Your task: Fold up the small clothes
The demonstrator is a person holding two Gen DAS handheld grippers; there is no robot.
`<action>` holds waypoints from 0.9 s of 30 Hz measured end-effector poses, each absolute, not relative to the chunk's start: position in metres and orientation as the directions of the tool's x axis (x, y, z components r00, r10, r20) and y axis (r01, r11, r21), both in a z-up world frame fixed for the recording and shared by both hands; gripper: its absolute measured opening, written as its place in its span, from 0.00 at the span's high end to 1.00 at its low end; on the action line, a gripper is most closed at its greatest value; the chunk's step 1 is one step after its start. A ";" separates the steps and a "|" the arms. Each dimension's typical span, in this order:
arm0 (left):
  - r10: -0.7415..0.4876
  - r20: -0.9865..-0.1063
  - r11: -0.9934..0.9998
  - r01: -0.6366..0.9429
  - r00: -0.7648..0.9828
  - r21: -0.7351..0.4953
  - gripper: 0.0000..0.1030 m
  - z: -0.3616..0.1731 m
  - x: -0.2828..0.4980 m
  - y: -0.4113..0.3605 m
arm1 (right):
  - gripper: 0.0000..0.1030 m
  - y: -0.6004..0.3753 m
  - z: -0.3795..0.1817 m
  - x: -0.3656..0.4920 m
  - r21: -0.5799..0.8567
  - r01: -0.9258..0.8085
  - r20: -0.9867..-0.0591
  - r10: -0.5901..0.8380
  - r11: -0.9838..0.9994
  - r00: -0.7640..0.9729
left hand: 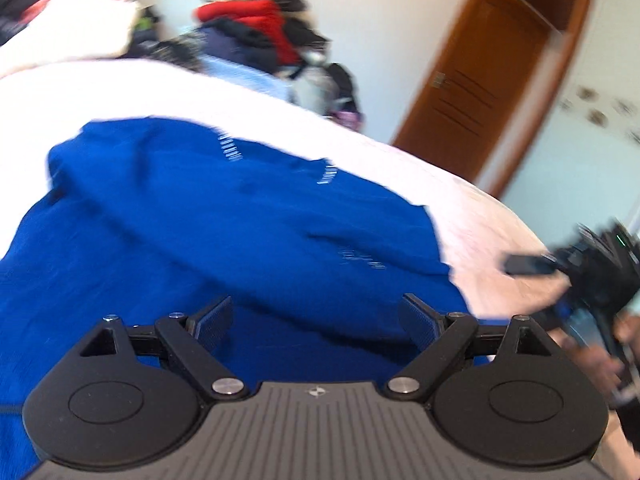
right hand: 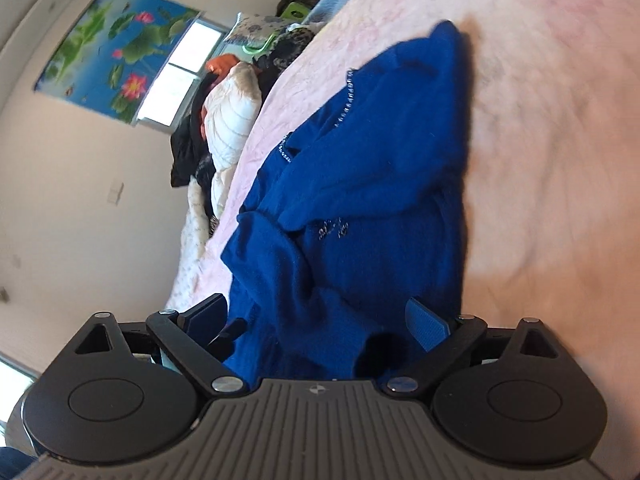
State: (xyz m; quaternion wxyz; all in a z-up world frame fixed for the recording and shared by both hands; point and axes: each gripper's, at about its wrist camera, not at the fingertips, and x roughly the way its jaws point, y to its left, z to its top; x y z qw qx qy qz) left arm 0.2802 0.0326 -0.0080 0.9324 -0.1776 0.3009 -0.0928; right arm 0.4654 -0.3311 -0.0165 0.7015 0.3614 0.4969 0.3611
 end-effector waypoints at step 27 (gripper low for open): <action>-0.233 -0.547 0.957 0.090 0.804 -0.276 0.00 -0.029 0.277 0.022 | 0.90 -0.278 0.023 0.477 0.846 -0.274 -0.399 0.884 0.457 0.241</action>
